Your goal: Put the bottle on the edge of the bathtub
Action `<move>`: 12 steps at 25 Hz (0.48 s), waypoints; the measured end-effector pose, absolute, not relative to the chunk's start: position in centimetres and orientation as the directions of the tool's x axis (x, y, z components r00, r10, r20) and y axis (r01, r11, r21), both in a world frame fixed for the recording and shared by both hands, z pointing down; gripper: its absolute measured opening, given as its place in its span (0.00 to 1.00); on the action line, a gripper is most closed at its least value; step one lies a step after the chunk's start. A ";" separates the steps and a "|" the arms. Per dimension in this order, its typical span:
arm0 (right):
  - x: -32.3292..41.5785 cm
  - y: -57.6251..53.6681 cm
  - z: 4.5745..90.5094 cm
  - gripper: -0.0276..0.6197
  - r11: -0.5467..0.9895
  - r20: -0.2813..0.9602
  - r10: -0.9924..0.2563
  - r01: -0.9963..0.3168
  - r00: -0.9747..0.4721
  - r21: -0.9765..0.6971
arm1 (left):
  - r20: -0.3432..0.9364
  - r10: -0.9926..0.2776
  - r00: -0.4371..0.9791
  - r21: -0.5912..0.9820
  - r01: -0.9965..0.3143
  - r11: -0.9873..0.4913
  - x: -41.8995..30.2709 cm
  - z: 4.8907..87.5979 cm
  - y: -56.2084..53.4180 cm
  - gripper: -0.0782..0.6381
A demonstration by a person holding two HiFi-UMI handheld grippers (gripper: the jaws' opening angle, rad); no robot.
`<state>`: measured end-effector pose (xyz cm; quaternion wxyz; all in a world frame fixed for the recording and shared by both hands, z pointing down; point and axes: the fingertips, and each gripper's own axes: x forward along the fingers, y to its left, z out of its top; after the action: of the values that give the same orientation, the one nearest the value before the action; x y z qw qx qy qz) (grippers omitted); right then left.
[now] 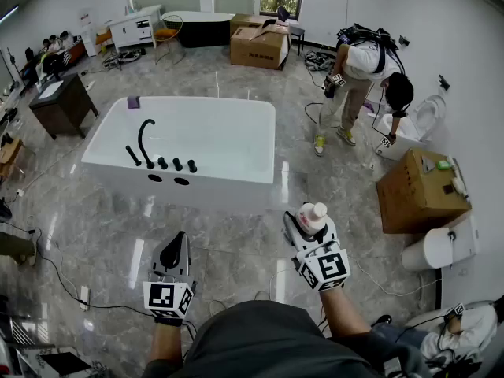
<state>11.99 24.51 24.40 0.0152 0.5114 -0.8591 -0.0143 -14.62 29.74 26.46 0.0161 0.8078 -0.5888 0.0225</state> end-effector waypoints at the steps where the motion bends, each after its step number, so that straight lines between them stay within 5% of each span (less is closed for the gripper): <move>1: 12.0 24.4 24.4 0.37 0.478 0.011 -0.878 -0.877 -0.478 0.041 | 0.055 -0.950 0.306 -0.001 -0.952 -0.307 -14.6 26.5 29.6 0.11; 12: 12.0 23.5 24.5 0.36 0.487 0.012 -0.873 -0.873 -0.487 0.037 | 0.066 -0.949 0.307 -0.002 -0.951 -0.308 -14.0 26.6 29.1 0.11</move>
<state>12.04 23.49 24.55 0.0148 0.5063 -0.8622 -0.0130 -14.02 29.05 26.58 0.0186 0.8083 -0.5878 0.0270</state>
